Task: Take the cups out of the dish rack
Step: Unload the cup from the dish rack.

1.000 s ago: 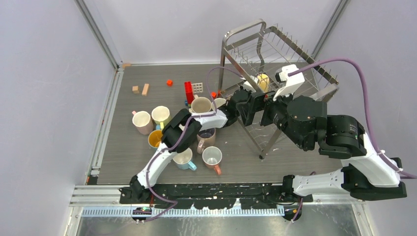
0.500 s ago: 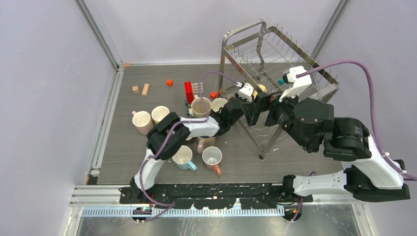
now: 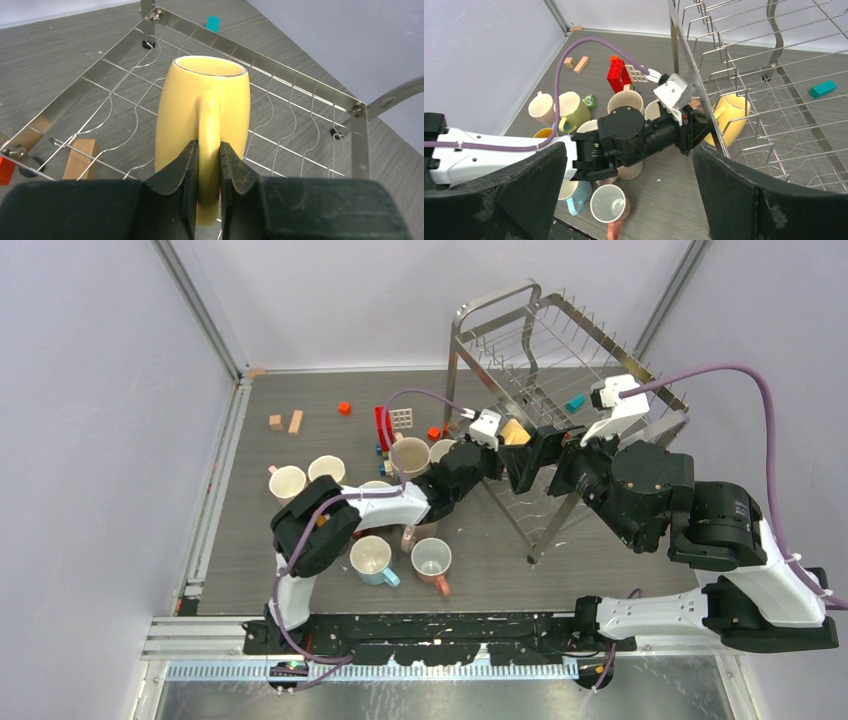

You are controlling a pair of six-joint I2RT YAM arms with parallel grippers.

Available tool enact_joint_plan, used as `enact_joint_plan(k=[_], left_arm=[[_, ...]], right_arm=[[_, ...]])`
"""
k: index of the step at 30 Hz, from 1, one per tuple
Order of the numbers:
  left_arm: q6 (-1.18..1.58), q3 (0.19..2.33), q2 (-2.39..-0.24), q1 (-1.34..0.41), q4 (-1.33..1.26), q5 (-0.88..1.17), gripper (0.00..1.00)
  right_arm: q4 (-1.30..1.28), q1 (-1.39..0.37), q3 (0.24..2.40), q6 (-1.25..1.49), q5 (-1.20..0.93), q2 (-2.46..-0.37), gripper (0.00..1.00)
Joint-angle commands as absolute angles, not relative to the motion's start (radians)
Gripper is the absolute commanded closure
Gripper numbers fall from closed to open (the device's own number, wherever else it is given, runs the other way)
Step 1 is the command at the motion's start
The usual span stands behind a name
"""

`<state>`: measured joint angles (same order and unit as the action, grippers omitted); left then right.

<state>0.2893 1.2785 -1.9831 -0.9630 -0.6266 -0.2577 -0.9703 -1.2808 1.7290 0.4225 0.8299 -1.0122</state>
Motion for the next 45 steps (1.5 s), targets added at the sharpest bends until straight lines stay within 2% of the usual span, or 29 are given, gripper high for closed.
enact_joint_plan(k=[1, 8, 21, 32, 45], left_arm=[[0.35, 1.251, -1.834, -0.969, -0.734, -0.274, 1.0], [0.395, 1.167, -1.712, -0.97, -0.676, -0.27, 1.0], [0.479, 1.031, -1.4, -0.943, -0.419, -0.284, 1.0], [0.614, 1.051, -1.157, -0.745, -0.103, -0.119, 1.0], [0.795, 1.13, -1.01, -0.519, 0.126, 0.087, 1.0]], right_arm=[[-0.961, -1.282, 1.736, 0.441, 0.862, -1.009, 0.0], [-0.96, -1.282, 1.763, 0.424, 0.858, -1.035, 0.0], [-0.934, -1.282, 1.812, 0.374, 0.855, -1.121, 0.0], [-0.816, -1.275, 1.766, 0.301, 0.826, -1.225, 0.0], [-0.543, -1.175, 1.597, 0.229, 0.611, -1.332, 0.0]])
